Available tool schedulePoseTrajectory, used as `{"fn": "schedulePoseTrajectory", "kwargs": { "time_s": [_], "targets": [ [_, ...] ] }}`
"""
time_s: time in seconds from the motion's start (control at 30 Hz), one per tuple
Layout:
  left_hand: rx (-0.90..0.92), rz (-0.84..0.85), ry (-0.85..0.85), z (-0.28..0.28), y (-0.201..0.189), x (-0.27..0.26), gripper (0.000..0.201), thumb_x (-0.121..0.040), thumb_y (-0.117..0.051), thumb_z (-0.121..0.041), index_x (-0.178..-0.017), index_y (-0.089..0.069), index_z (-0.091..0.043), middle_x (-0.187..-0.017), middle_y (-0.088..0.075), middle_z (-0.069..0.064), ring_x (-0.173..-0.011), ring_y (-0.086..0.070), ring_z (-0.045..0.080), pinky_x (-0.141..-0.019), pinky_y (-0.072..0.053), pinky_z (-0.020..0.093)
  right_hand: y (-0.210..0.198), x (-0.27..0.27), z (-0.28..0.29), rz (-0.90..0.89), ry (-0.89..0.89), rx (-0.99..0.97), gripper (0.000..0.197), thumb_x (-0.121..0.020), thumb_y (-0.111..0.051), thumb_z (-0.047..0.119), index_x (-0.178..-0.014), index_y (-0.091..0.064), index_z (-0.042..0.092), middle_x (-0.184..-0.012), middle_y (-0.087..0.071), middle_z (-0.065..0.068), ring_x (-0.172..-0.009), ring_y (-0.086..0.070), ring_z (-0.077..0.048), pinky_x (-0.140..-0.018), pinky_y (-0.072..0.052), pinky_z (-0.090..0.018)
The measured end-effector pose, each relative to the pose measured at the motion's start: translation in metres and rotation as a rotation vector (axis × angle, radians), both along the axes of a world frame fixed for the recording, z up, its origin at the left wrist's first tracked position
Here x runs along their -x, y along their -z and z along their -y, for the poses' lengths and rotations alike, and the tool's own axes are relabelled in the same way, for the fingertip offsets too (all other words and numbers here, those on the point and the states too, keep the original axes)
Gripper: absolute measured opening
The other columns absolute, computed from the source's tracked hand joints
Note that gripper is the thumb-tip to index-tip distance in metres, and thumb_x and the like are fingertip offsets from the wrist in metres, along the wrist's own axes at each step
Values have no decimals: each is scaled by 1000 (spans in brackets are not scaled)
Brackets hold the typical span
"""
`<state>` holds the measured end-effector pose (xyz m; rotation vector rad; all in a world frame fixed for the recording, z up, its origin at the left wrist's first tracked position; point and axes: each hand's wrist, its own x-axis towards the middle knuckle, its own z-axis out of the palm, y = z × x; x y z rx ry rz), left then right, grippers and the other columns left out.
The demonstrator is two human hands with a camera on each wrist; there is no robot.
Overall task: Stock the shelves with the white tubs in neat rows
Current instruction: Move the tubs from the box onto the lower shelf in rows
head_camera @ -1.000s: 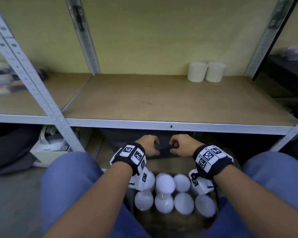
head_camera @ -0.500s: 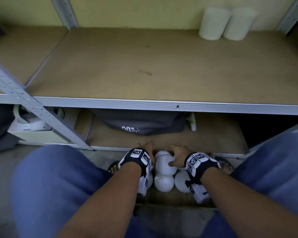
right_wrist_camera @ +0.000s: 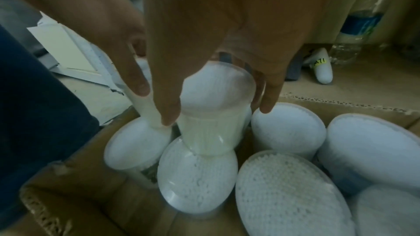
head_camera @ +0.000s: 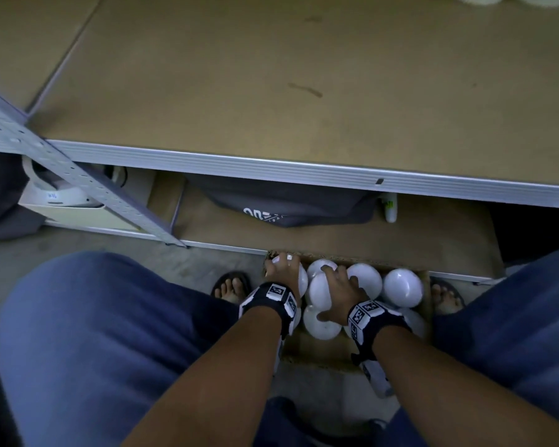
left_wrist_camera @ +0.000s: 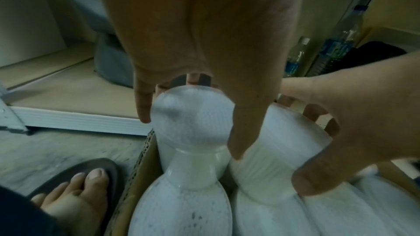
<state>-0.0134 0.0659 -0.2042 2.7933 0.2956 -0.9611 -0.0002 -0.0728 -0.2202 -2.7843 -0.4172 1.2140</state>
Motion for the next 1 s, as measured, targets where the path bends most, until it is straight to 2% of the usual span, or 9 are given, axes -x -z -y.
{"fn": "schedulePoseTrajectory", "kwargs": {
  "time_s": [0.13,0.2,0.3,0.43,0.53,0.67,0.8,0.87,1.0],
  "targets": [
    [40,-64,-11,-3,45,-14,98,-46,-73,-48,-131,-33,-22,-135,-36,10,-120,-38,40,-91,-43,50,-9,-4,0,1,-3,1,110,-62,-81,44,-146,-10,33,-145,-21,-7,-128,-38,-35,-99,-45,-47],
    [15,-61,-14,0,-3,-16,92,-52,-72,-43,-132,-34,-21,-136,-36,11,-121,-39,40,-94,-42,51,-20,-9,2,-15,2,-10,108,-62,-82,39,-145,-14,30,-145,-22,-6,-128,-39,-36,-98,-45,-46],
    [83,-34,-45,1,-46,-23,88,-67,-77,-34,-138,-29,-16,-138,-33,11,-129,-36,38,-103,-38,46,-45,-21,7,24,-18,-41,93,-58,-83,38,-134,-31,26,-139,-36,-6,-124,-45,-32,-96,-47,-43],
    [163,61,-62,0,-93,-30,92,-55,-80,-43,-132,-34,-22,-135,-34,10,-124,-41,39,-100,-44,46,-92,-35,15,81,-10,-76,101,-58,-84,40,-140,-28,26,-140,-34,-7,-129,-41,-32,-104,-42,-40],
    [182,109,-11,-5,-135,-33,85,-52,-81,-44,-125,-41,-26,-125,-38,7,-119,-45,37,-96,-47,46,-138,-41,19,145,-35,-96,101,-51,-83,45,-135,-30,28,-132,-33,-7,-122,-45,-36,-97,-47,-43],
    [196,179,28,-11,-192,-29,80,-58,-78,-46,-128,-41,-29,-124,-40,5,-118,-43,33,-84,-45,39,-202,-35,29,195,-59,-151,99,-49,-81,48,-133,-30,35,-126,-34,-3,-118,-45,-35,-91,-50,-47],
    [216,268,50,-13,-250,-15,85,-54,-76,-49,-130,-41,-33,-130,-41,0,-119,-46,25,-92,-50,42,-261,-23,41,272,-61,-224,103,-57,-81,46,-143,-26,35,-131,-36,-1,-122,-42,-32,-94,-49,-44],
    [247,338,39,-13,-276,-9,84,-57,-78,-45,-131,-42,-32,-130,-43,-2,-116,-49,23,-87,-53,39,-288,-19,45,309,-61,-275,99,-54,-82,46,-139,-32,37,-130,-39,0,-119,-47,-28,-92,-51,-43],
    [272,494,37,-14,-320,-5,81,-60,-79,-45,-130,-43,-29,-130,-49,-3,-115,-52,20,-92,-50,35,-332,-18,53,414,-22,-373,93,-50,-82,48,-131,-38,40,-125,-44,2,-114,-50,-24,-95,-49,-43]
  ]
}}
